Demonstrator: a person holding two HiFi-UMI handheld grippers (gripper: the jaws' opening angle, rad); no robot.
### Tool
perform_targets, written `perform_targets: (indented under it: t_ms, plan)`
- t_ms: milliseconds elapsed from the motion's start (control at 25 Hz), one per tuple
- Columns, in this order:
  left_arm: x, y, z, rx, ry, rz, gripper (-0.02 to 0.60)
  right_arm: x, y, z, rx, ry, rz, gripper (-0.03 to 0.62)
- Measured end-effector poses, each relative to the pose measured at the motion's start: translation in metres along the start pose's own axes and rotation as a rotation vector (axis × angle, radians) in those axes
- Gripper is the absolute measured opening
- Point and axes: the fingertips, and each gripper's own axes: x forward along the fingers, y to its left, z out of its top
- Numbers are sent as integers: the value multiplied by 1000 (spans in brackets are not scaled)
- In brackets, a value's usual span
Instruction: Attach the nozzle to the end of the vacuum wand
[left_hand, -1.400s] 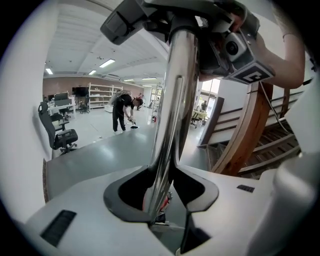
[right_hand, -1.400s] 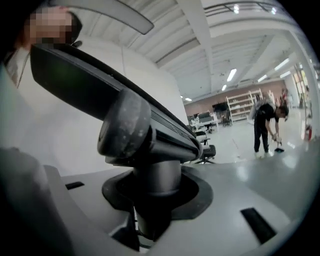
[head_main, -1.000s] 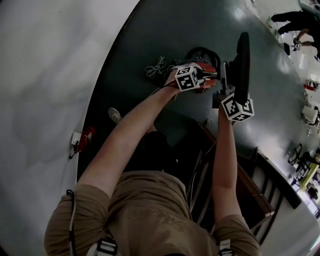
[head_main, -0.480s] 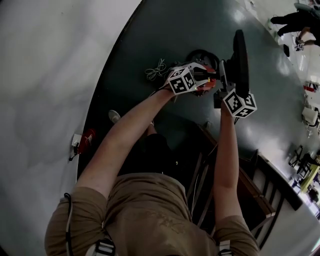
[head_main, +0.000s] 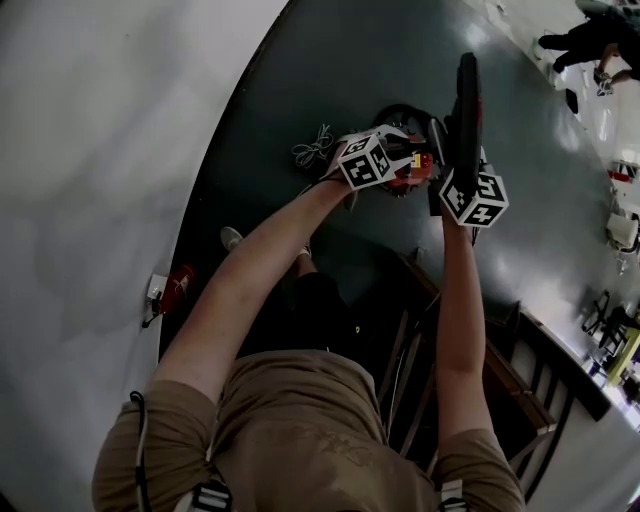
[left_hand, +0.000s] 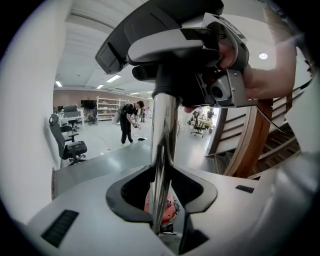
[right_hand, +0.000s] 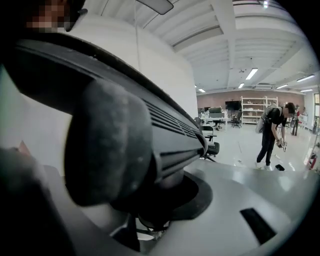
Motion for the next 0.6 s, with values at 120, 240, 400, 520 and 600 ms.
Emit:
perform_targets:
  t_ms: [120,240,400,520,600]
  plan:
    - [7,-4,4,14,21,-15,139,4,-4,-3,-63,61,-65,137]
    - [8,-5,4,-2,8,-28,139,5,-6,-3,-53,20,-64,137]
    - [9,-13,4,-25,-29,-43,141,-13,-20,-4,101,-136,-49,137]
    - [13,-20,4,-2,-22,-58,143,-21,-22,-8,86,-182,-47,135]
    - [14,-19,4,2,-13,-57,143,-19,-22,-9,73,-163,-38,135]
